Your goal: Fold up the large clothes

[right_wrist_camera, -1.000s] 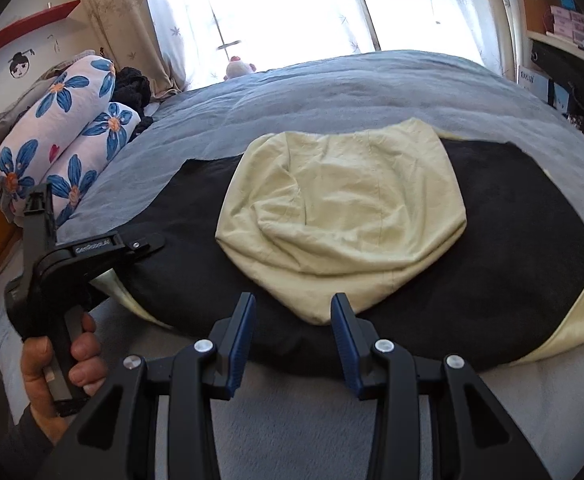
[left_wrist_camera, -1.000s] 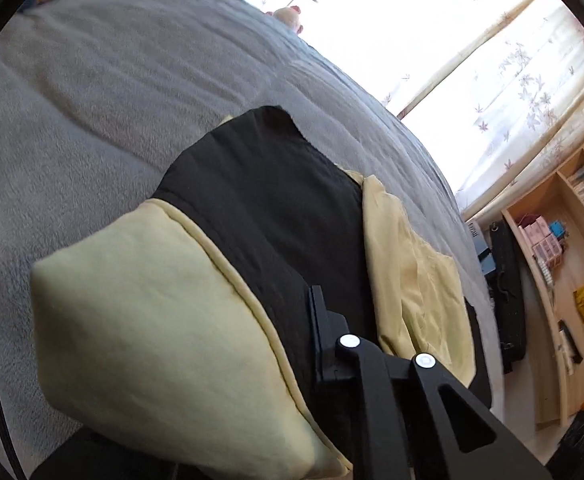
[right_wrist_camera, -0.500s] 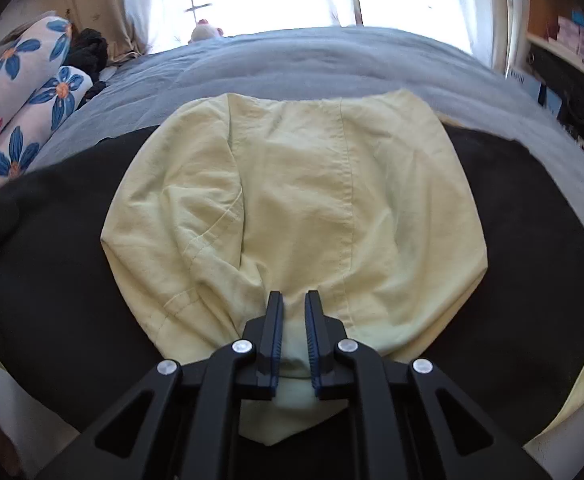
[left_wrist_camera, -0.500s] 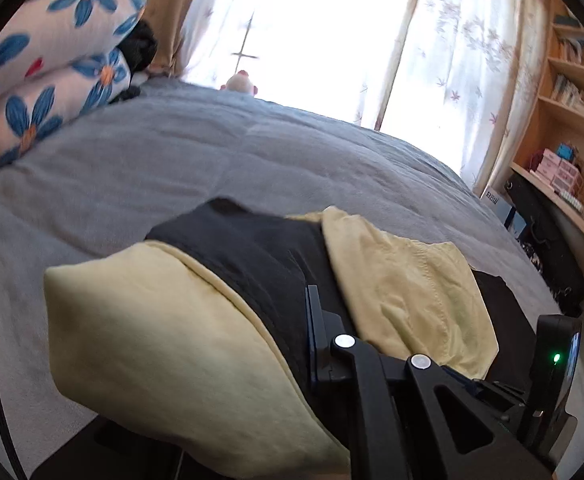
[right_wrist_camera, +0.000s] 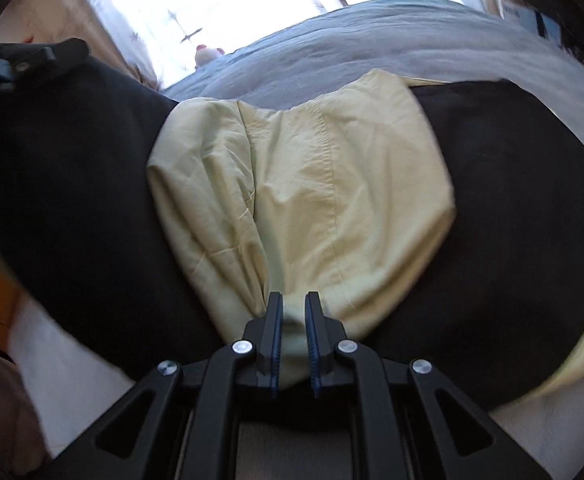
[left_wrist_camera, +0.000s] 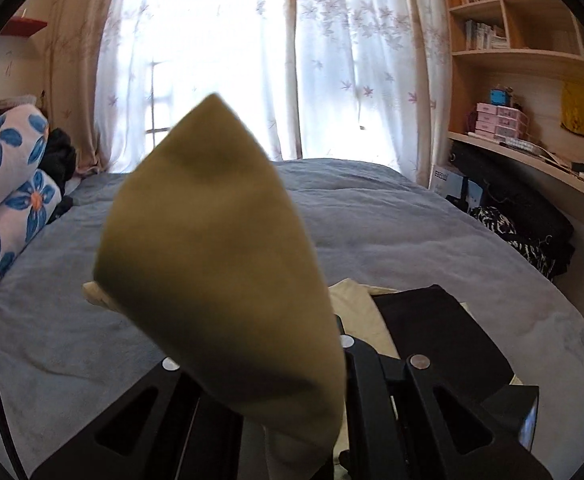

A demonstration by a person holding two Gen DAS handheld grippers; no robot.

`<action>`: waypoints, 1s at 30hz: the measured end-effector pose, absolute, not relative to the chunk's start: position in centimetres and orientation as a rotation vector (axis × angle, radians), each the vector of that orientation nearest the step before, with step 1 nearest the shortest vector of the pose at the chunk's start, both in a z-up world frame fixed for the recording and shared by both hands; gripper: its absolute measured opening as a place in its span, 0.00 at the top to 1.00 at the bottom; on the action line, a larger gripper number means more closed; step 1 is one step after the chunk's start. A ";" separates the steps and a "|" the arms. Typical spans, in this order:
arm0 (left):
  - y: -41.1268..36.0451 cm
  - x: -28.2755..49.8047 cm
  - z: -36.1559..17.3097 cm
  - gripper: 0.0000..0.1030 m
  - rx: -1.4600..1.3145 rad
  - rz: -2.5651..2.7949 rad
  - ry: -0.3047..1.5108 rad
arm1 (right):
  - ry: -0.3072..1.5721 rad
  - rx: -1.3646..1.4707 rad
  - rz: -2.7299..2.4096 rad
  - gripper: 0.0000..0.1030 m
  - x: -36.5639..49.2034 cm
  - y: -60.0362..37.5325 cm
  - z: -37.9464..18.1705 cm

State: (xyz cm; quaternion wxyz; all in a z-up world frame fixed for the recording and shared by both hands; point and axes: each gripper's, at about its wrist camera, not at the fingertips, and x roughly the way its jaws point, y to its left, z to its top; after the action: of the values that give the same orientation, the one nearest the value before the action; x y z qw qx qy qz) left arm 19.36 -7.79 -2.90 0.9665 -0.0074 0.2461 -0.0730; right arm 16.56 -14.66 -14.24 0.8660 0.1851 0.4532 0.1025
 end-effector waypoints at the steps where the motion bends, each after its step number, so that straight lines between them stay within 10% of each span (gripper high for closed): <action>1: -9.1 19.2 -2.6 0.95 0.007 -0.163 0.489 | 0.939 0.400 0.188 0.89 16.0 -15.7 -13.9; 30: -30.2 17.3 -13.5 0.88 0.327 -0.452 0.751 | 0.872 0.554 -0.356 0.89 5.7 -34.8 -15.0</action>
State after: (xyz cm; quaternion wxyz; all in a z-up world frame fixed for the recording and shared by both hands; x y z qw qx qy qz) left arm 17.35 -30.20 -13.50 0.8926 0.1575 0.3620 -0.2177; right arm 5.68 -34.82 -15.00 0.8544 0.2633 0.4148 -0.1692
